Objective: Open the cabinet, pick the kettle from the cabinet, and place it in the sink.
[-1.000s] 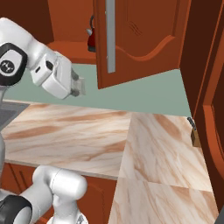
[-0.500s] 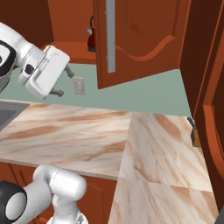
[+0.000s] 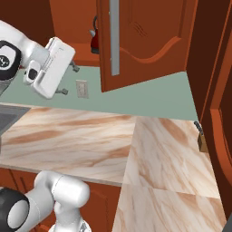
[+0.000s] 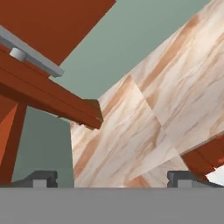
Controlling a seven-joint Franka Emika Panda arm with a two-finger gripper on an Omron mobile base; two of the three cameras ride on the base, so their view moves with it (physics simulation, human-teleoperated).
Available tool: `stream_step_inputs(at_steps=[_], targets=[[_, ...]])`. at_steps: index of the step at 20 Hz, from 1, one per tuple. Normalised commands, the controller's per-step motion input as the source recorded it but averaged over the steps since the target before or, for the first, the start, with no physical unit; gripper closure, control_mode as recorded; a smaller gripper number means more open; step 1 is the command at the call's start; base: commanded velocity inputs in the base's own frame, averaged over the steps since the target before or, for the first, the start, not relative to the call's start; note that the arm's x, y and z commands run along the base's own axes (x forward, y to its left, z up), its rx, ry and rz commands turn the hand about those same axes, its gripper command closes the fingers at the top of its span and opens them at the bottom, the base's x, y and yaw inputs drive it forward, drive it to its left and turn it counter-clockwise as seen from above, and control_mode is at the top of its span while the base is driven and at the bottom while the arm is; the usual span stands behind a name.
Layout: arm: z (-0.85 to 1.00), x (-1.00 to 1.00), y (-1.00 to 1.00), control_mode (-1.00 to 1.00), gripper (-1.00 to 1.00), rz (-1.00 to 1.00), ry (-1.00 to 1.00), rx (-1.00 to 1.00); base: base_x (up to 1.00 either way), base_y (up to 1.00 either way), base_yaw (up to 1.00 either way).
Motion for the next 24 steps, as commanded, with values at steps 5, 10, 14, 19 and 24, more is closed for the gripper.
stream_step_inputs(at_steps=[5, 10, 14, 19, 24], targets=[[-0.12, 0.25, -0.14, -1.00, -1.00, -0.01, -0.14, -0.05, 0.00, 0.00, 0.00], [0.00, 0.35, -0.04, -1.00, -1.00, -0.02, -0.04, -0.04, 0.00, 0.00, 0.00], [0.00, 0.38, -0.12, -1.00, -1.00, 0.00, -0.05, -0.01, 0.00, 0.00, 0.00], [0.02, 0.44, -0.11, -1.00, -1.00, -0.01, -0.02, 0.00, 0.00, 0.00, 0.00], [0.06, 0.43, -0.18, -1.00, -1.00, -0.02, 0.00, 0.00, 0.00, 0.00, 0.00]])
